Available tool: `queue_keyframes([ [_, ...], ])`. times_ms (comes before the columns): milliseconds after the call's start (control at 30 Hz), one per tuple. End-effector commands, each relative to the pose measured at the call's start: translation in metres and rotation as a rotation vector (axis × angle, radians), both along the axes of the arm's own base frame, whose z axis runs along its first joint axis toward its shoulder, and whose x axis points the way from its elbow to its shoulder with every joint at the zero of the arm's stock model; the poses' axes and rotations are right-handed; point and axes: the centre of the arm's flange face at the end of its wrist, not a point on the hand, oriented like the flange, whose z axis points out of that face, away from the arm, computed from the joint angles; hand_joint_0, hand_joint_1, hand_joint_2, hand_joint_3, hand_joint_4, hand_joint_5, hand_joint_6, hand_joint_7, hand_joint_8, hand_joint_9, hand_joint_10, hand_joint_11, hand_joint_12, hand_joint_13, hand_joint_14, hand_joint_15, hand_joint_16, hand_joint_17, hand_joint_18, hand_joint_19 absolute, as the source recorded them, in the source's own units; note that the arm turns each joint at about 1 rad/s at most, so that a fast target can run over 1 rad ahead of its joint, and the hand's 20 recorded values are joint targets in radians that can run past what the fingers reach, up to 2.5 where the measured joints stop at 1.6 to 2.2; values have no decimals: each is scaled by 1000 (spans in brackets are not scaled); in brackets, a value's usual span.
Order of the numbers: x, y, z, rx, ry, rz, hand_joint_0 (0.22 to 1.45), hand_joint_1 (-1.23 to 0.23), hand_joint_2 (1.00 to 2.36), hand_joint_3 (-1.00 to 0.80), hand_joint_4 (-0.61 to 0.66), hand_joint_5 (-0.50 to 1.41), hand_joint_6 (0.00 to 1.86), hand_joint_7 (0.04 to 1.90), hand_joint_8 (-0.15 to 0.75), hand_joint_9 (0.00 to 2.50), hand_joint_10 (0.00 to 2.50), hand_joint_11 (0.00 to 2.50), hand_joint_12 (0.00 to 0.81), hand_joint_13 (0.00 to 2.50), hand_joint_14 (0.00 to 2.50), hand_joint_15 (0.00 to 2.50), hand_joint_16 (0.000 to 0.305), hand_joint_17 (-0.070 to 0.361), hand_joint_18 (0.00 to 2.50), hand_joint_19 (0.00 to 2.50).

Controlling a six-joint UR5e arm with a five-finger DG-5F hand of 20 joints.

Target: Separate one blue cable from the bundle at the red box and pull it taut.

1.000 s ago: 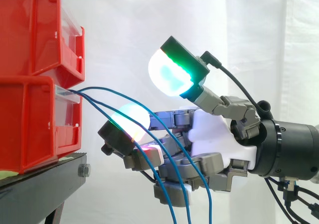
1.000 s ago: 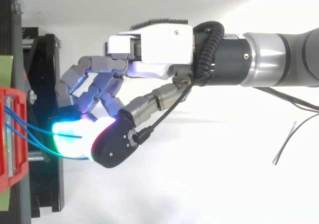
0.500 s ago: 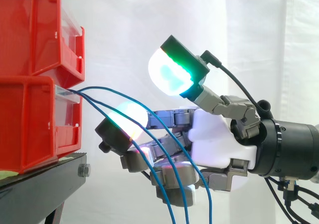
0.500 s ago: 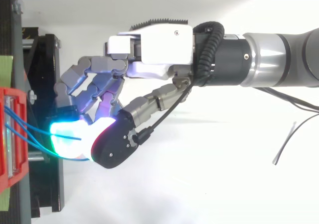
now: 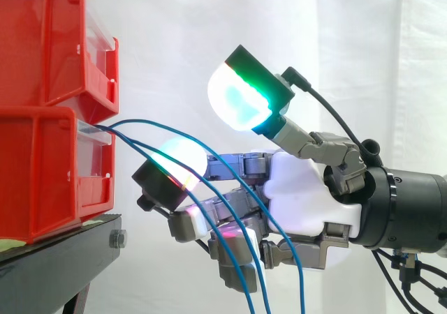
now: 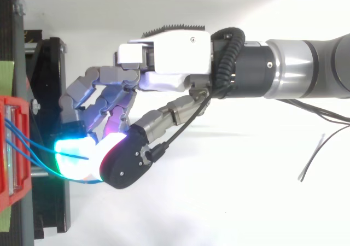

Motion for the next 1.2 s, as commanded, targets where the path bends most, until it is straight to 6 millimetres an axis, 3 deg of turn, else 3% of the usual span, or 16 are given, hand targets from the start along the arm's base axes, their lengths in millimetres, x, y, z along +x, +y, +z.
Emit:
queue_keyframes([
  [0, 0, 1, 0, 9, 0, 4, 531, -580, 1000, -500, 241, -248, 899, 936, 359, 636, 22, 1071, 379, 1188, 23, 717, 46, 104, 1002, 819],
  [167, 0, 1, 0, 13, 0, 4, 531, -578, 1000, -500, 241, -247, 899, 936, 363, 627, 23, 1044, 400, 1196, 21, 714, 47, 106, 1005, 843],
  [333, 0, 1, 0, 19, 0, 7, 532, -576, 1000, -500, 241, -248, 899, 938, 356, 618, 23, 1045, 386, 1227, 26, 1010, 49, 110, 1035, 962],
  [467, 0, 0, 0, 19, 0, 5, 534, -576, 1000, -500, 239, -248, 899, 940, 354, 612, 23, 1035, 380, 1208, 25, 1064, 50, 113, 1053, 1007],
  [833, 1, -3, 4, 61, 11, 8, 536, -576, 1000, -500, 239, -246, 899, 937, 358, 575, 23, 988, 382, 1131, 24, 947, 50, 113, 1085, 1047],
  [967, 1, -3, 5, 62, 9, 5, 536, -577, 1000, -500, 241, -246, 899, 939, 361, 567, 22, 932, 373, 1135, 23, 742, 49, 111, 1066, 937],
  [1167, 2, -2, 5, 65, 10, 5, 537, -578, 1000, -500, 240, -246, 899, 939, 362, 555, 23, 897, 383, 1153, 20, 667, 48, 108, 1023, 858],
])
